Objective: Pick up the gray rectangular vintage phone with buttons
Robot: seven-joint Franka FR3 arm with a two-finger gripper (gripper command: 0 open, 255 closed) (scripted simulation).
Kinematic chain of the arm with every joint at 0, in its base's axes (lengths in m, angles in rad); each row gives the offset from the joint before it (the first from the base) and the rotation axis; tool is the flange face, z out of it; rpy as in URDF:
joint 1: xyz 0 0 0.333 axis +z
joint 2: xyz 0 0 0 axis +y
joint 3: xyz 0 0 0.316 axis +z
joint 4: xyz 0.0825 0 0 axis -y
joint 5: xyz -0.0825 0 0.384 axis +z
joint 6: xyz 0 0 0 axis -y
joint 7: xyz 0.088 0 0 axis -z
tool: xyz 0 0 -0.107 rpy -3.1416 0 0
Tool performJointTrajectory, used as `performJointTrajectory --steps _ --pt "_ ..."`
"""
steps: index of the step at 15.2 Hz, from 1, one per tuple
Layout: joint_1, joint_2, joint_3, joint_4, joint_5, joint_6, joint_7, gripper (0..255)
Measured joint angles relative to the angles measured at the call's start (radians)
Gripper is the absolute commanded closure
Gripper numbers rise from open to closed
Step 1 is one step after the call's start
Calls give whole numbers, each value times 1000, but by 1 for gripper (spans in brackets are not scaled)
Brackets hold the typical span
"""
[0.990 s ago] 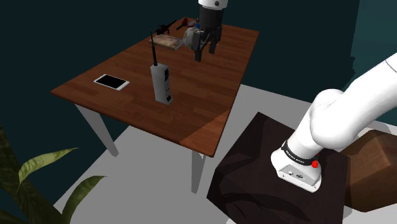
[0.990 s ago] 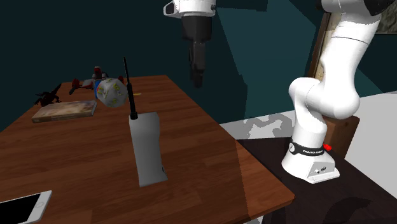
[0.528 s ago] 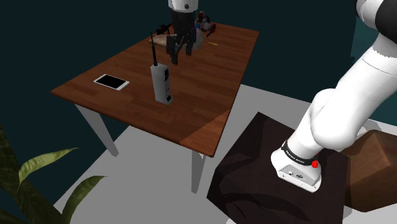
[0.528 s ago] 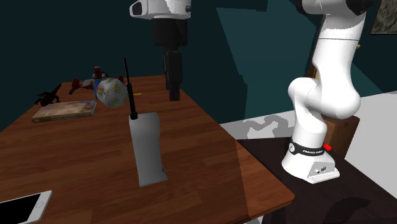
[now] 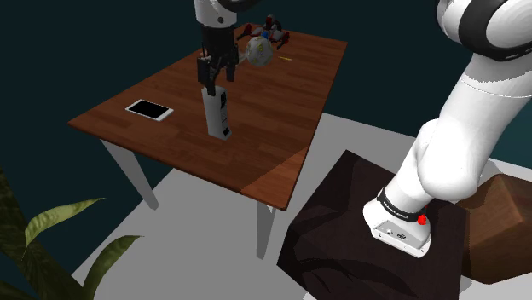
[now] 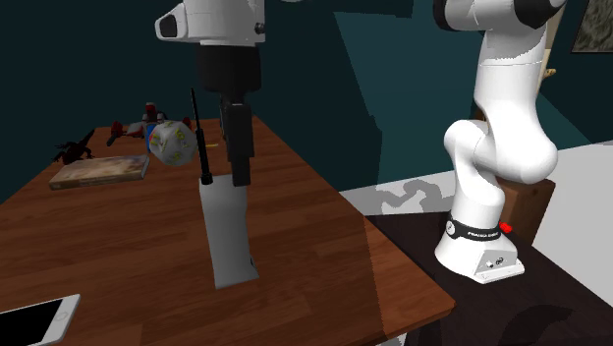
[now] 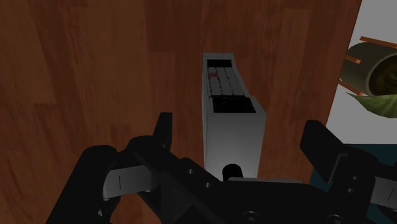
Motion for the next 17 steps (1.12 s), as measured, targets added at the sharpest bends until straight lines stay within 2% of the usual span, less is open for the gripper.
performJointTrajectory --steps 4,5,17 --pt "0 2 0 -48 -1 50 1 0" --pt "0 3 0 -53 -1 56 0 255" --pt "0 2 0 -43 -1 45 1 255"
